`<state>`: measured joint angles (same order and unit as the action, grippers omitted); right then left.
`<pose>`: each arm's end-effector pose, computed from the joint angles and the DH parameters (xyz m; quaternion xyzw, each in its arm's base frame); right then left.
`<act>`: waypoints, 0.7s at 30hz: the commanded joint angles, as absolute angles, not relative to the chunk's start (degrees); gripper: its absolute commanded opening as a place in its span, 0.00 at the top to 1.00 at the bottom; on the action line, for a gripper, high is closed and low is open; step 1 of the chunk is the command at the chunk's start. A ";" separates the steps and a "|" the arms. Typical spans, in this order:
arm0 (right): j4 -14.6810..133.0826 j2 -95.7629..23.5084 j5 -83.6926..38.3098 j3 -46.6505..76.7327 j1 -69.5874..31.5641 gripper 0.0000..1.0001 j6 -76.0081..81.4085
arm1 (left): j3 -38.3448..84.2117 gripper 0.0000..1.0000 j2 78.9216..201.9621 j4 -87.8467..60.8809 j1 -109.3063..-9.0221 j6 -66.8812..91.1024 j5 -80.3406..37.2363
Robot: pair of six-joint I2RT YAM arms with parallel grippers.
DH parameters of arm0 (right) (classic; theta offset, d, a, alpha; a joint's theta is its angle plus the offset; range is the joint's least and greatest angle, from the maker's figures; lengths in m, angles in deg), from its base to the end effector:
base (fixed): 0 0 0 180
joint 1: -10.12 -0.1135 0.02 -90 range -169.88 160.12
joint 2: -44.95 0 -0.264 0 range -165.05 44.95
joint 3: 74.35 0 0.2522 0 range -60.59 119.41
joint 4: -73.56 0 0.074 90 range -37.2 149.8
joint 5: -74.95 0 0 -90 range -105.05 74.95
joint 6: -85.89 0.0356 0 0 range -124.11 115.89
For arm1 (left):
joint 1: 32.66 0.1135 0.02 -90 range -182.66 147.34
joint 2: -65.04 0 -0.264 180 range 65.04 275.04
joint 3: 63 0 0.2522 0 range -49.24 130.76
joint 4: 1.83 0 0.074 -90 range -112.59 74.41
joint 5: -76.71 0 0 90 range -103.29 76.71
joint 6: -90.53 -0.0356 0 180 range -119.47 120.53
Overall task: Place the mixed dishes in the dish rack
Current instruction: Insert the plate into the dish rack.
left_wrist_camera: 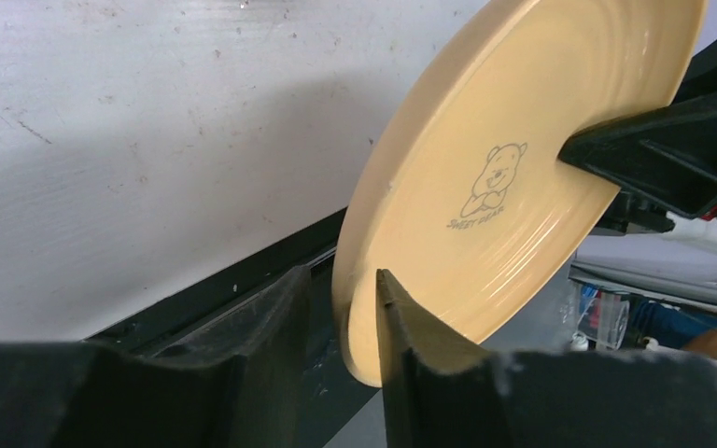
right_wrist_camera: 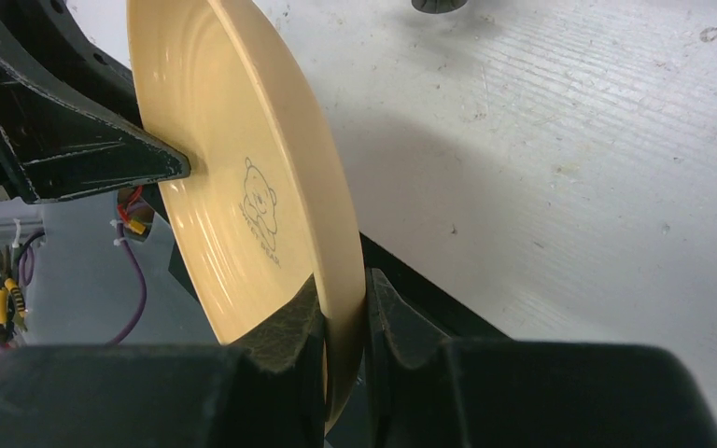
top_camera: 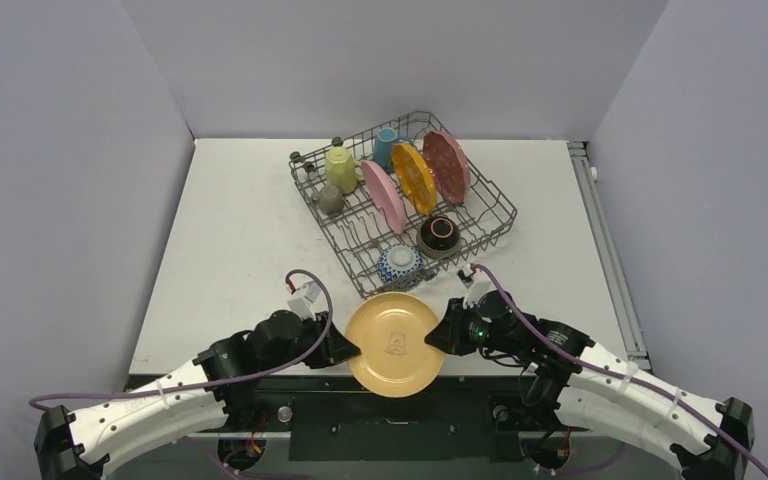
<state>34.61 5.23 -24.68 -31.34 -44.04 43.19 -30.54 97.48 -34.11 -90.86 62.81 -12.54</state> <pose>0.0873 0.1311 0.2331 -0.0913 0.8826 0.3995 0.2302 0.0753 -0.1205 0.1967 -0.0343 0.8750 -0.4163 0.2446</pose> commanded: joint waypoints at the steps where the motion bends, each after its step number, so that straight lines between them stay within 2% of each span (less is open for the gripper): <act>1: 35.54 5.27 -22.83 -26.89 -44.59 1.00 41.90 | -27.20 0.68 97.70 -33.14 -91.06 61.99 -13.29; 9: 30.24 4.58 -18.23 -22.45 -44.64 1.00 38.62 | -23.61 0.38 96.56 -37.23 -91.05 58.76 -11.68; 21: 19.00 -0.27 -8.40 -7.26 -44.70 1.00 30.76 | -13.08 0.06 94.74 -47.68 -91.04 48.88 -9.03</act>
